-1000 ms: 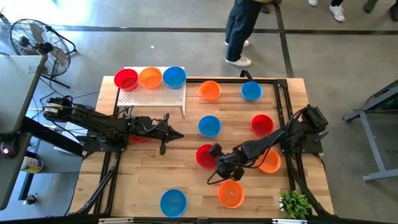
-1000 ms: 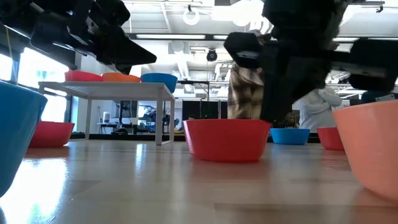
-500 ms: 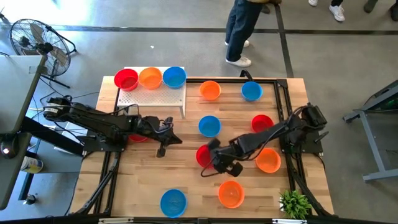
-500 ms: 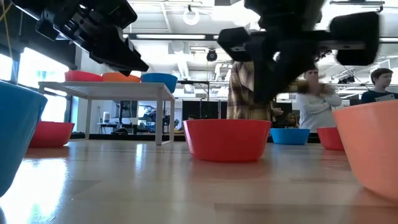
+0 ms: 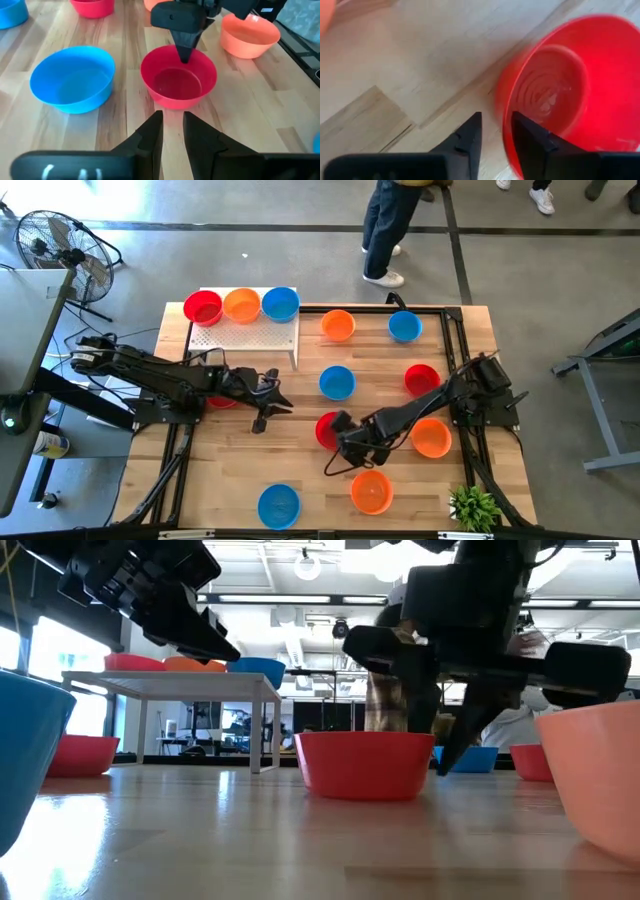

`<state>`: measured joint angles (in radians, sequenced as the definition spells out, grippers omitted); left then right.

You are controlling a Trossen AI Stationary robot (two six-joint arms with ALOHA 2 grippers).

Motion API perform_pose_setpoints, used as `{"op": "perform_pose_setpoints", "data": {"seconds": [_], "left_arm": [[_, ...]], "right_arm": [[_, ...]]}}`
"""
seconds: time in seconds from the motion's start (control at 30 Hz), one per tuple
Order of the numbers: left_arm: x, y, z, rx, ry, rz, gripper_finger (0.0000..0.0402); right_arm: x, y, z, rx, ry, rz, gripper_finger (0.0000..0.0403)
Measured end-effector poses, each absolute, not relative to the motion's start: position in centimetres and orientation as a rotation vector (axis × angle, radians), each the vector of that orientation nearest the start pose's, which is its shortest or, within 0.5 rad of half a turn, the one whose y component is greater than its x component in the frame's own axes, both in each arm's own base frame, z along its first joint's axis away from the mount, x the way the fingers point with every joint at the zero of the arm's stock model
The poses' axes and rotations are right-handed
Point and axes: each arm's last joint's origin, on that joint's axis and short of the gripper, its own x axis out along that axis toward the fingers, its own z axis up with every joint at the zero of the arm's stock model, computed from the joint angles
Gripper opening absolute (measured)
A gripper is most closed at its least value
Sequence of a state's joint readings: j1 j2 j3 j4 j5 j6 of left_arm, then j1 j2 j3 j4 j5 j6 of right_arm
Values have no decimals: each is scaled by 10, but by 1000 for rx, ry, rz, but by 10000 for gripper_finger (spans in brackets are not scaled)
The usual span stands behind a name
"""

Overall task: Pick & Place Mini bowls
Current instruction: Stack the red bowl on top of the other red bowl on the shelf

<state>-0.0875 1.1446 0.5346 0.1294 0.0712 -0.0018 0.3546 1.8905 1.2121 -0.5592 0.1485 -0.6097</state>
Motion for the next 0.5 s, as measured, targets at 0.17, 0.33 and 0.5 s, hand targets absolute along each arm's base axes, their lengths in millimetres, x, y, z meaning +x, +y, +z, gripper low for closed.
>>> {"op": "perform_pose_setpoints", "data": {"seconds": [0.17, 0.33, 0.5], "left_arm": [[231, -23, 208, -3, 480, -168, 74], [232, -25, 212, -7, 493, -191, 74], [234, -37, 226, 69, 521, -207, 76]], "right_arm": [[345, 120, 154, -849, 1106, 545, 13], [351, 119, 165, -802, 1084, 589, 6], [367, 114, 191, -704, 1010, 644, 4]]}}
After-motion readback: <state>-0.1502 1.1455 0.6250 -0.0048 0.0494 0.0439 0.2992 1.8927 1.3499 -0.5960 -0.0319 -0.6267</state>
